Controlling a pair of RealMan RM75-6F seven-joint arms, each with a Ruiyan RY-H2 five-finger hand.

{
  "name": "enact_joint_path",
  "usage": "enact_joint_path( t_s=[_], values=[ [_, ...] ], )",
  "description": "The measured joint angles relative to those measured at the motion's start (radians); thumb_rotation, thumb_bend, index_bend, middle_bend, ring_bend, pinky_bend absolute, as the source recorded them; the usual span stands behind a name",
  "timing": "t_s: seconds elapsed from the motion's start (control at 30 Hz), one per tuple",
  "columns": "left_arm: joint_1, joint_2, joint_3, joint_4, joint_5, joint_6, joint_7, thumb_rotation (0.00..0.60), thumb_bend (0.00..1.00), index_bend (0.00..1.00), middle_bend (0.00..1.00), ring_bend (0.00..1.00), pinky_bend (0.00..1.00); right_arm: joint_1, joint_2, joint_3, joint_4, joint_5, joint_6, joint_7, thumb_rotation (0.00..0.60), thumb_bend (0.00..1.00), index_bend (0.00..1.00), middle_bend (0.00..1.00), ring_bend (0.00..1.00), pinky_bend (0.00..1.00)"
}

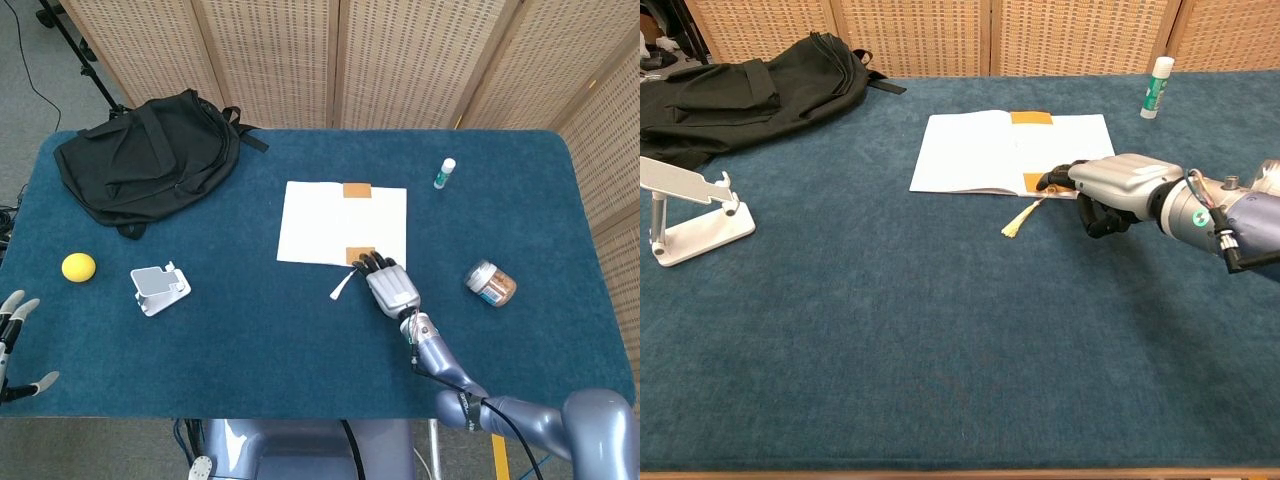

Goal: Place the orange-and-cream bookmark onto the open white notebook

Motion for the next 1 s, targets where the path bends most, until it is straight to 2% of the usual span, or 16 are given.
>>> enact_joint_path(
  t_s=[0.6,1.0],
  values=[
    [0.003,0.002,0.001,0.003,0.003,0.005,-0.008,0.6,0.0,0.0,0.0,0.0,0.0,0.013,-0.011,-0.005,-0.047,0.034,0.034,-0.062,0.6,1.0,0.11,0.08,0.0,0.19],
    [0.004,0.004,0.001,0.005,0.004,0.007,-0.016,0.6,0.0,0.0,0.0,0.0,0.0,0.013,-0.014,0.009,-0.052,0.021,0.052,-0.032,0.6,1.0,0.11,0.08,0.0,0.17]
  ],
)
